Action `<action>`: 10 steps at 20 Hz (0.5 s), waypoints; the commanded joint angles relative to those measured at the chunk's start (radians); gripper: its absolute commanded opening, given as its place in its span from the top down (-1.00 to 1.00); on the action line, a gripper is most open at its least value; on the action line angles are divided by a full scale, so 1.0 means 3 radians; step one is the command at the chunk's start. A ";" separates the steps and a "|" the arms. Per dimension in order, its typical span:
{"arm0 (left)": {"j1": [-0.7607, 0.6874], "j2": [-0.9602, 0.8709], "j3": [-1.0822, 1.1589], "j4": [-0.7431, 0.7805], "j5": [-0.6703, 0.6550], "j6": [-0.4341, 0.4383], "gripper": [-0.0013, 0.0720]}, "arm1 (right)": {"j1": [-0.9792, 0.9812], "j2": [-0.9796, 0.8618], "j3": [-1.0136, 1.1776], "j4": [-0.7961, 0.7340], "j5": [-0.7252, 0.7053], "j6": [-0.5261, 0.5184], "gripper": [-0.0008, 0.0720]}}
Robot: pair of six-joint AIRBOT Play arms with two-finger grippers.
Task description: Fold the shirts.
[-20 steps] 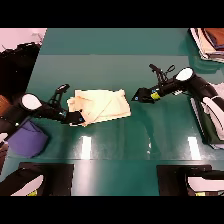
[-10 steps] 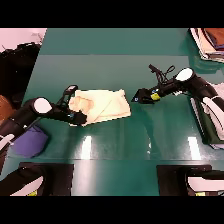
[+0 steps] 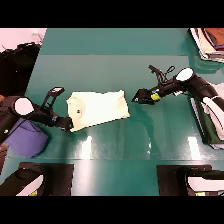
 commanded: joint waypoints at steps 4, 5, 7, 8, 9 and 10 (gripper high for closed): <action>0.0252 -0.0078 0.0613 0.0137 0.0806 -0.0165 -0.73 | -0.0001 0.0001 -0.0001 0.0000 0.0006 -0.0001 -0.66; 0.0352 -0.0215 0.0707 0.0098 0.0868 -0.0184 -0.73 | -0.0001 0.0000 -0.0001 0.0000 0.0004 -0.0001 -0.66; 0.0521 -0.0613 0.0860 -0.0144 0.0975 -0.0125 -0.73 | -0.0001 0.0000 -0.0003 0.0000 0.0004 -0.0001 -0.66; 0.0570 -0.0837 0.0926 -0.0305 0.1066 -0.0015 -0.73 | -0.0001 0.0000 -0.0003 0.0000 0.0004 -0.0001 -0.66; 0.0587 -0.1045 0.0993 -0.0423 0.1147 0.0061 -0.73 | -0.0001 0.0000 -0.0003 0.0000 0.0005 -0.0001 -0.66; 0.0589 -0.1273 0.1083 -0.0497 0.1200 0.0102 -0.73 | -0.0001 0.0000 -0.0003 0.0000 0.0005 -0.0001 -0.66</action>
